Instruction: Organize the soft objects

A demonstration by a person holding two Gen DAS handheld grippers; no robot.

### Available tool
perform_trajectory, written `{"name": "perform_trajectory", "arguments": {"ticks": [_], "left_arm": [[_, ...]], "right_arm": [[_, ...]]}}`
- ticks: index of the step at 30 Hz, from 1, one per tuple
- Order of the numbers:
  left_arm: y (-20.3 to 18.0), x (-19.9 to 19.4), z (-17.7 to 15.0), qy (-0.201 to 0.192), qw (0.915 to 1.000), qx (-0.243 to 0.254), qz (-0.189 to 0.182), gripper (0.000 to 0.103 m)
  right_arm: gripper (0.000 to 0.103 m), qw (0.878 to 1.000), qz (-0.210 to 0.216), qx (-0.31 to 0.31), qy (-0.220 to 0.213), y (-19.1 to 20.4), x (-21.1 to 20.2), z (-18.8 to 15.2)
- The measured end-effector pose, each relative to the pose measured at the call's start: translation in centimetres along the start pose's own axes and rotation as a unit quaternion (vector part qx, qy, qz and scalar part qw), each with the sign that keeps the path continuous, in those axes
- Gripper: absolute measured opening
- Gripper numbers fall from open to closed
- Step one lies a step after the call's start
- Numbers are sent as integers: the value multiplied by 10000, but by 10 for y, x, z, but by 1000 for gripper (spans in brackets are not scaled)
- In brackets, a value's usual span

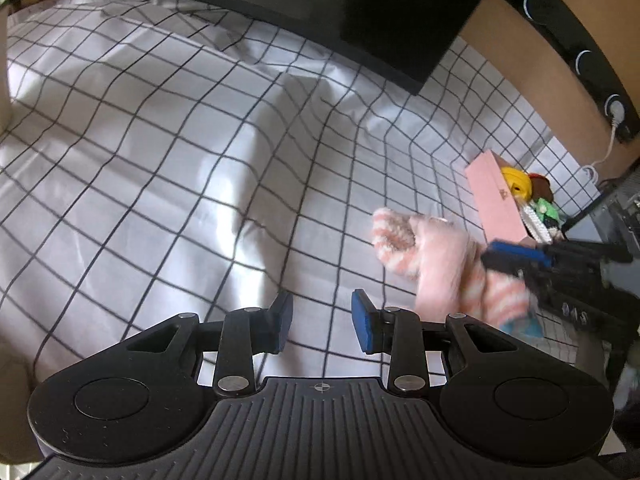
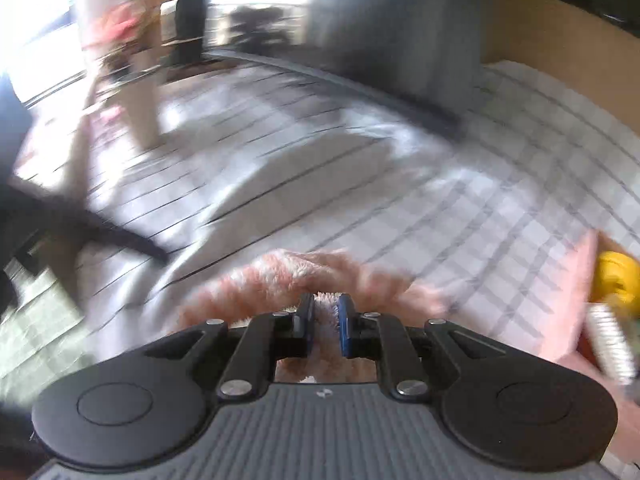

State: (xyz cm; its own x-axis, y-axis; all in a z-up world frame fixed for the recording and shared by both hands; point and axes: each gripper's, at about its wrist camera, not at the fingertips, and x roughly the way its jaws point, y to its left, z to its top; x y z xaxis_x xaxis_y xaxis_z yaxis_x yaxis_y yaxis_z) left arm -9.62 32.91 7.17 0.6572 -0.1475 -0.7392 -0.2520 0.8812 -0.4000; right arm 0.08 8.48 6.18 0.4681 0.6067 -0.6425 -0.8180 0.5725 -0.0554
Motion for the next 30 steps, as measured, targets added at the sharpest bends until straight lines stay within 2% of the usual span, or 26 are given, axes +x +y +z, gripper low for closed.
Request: {"name": "perform_trajectory", "arguments": {"ticks": [3,5,7,11,14,17,20,24,25,30], "left_arm": [[-5,5,0,5,10000,-2,-78,35],[-10,12,0,71,9995,-56,-318,35],[-22,24,1,175,9981,20,-588,35],[-55,49,12,280,9947,314,-933,35],[-68,73,27,207,9940,41,-1076,35],[-83,104,40,291,9940,-213,-1032,36],[-105,130,40,556,9959,-89,-702,39],[-125,150,41,688,9967,268,-331,41],[-128,154,43,690,9967,324,-272,41],[-138,166,50,631,9954,724,-72,41]], "right_arm": [[13,9993,-167,-330,40,2,2,-5],[12,9983,-213,-525,152,9,8,-14],[12,9967,-430,-639,242,12,17,-21],[13,9932,-1116,-249,199,-13,27,-25],[13,9893,-1431,36,280,-37,39,-29],[13,9900,-1367,152,314,-45,45,-38],[17,9901,-1388,56,203,-42,45,-45],[56,9887,-1492,130,95,-46,37,-53],[62,9884,-1509,158,24,-49,30,-57],[71,9917,-1140,554,-191,-63,-13,-78]]}}
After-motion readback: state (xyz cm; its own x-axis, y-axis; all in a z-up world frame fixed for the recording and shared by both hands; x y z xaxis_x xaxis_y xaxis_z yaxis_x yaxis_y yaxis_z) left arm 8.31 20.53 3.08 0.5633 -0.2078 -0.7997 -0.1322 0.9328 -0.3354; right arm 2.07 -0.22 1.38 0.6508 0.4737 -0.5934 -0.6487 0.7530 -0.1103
